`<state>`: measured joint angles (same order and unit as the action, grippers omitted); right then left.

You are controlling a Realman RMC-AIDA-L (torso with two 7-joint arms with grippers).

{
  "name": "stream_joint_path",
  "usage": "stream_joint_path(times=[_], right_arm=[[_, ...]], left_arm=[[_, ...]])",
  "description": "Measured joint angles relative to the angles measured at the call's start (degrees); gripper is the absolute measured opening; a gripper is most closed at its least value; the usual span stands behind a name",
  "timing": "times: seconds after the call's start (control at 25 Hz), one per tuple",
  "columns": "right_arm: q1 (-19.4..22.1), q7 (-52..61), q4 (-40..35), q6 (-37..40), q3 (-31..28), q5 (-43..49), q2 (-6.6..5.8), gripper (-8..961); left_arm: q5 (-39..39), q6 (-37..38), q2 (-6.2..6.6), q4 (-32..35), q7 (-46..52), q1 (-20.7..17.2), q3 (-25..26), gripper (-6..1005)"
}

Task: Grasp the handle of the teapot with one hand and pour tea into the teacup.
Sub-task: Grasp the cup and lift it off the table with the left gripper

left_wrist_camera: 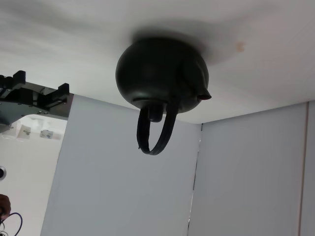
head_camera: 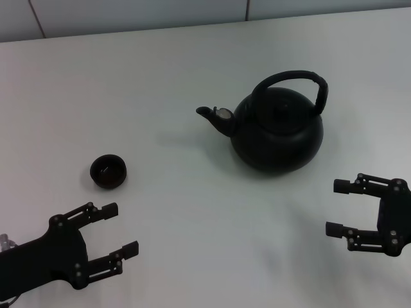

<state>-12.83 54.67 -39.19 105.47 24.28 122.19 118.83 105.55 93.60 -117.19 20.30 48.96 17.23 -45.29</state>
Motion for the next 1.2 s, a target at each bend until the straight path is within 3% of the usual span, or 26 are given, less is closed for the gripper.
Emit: stream_joint_path(times=[0.16,0.36,0.48,0.96,1.2], right_arm=[[0.0,0.0,0.0,0.0,0.1,-0.1,0.00,775],[-0.2,0.0,0.0,0.2,0.0,-0.1,0.04,774],[-0.4,0.0,0.0,0.3,-0.2,-0.2,0.06,774],[-0.9,0.0,-0.1,0.1,-0.2,-0.2,0.09,774],[-1.3,0.0,-0.1,0.0,-0.3,-0.2,0.09,775]], left_arm=[[-0.5,-0.1,-0.14,0.0,-0.3,-0.1,1.2,783],[-2.0,-1.9,-0.83,-0.9,-3.7,-0.2,15.4,783],[-2.1,-1.8,-0.90,-1.7,-5.5,0.0,19.6,783],[-1.7,-2.0,-0.93,-1.5,-6.4,0.5,18.8,782],[-0.3,-12.2,-1.01,-1.7,-10.8,0.5,13.7,778]])
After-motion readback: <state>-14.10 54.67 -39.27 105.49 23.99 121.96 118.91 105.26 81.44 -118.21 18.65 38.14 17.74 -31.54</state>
